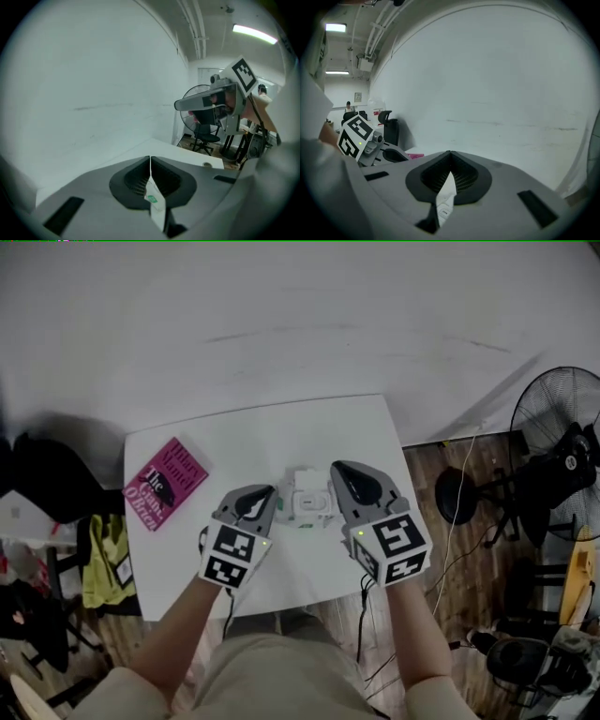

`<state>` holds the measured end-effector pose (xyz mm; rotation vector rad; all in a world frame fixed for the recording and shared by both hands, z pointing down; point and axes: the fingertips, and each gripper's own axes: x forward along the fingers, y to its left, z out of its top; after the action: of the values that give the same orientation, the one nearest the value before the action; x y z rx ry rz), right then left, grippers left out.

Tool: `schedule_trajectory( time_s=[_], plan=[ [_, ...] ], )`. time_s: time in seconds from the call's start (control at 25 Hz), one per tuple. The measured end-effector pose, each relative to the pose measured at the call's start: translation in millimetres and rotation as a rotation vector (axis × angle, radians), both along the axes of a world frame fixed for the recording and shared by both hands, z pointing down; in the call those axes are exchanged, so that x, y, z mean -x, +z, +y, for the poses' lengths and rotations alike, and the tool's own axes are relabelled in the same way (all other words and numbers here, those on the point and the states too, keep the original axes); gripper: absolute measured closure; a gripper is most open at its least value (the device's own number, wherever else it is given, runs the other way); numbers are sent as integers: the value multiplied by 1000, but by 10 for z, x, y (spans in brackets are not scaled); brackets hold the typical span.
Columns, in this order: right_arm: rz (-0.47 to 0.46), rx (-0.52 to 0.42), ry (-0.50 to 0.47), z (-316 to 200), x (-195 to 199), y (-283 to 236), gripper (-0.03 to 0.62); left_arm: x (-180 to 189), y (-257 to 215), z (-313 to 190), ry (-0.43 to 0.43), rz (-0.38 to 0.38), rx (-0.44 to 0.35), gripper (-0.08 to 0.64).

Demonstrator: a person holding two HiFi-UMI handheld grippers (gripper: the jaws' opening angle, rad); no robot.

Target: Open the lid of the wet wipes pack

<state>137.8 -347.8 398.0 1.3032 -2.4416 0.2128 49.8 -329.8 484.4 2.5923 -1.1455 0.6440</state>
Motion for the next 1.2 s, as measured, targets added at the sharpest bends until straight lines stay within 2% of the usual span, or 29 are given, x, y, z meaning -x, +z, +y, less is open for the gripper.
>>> schedule_trajectory(
  time_s=[0.16,0.36,0.68,0.92,1.2],
  plan=[
    [-49,-79,17,211,1,-482,568,-43,-588,88,34,33,-98,535],
    [-179,-153,15,533,35,-1049,568,20,-1144,232,54,65,-184,535],
    [-211,-287,29,983,-39,-1689,568,219,-1995,541,31,167,-330,535],
    [-212,-339,27,1286,-41,-1919,568,333,-2297,799,17,194,-384,535],
    [-218,-303,24,1436,-17,-1756,568,417,-2188,926,-8,179,-381,535]
  ],
)
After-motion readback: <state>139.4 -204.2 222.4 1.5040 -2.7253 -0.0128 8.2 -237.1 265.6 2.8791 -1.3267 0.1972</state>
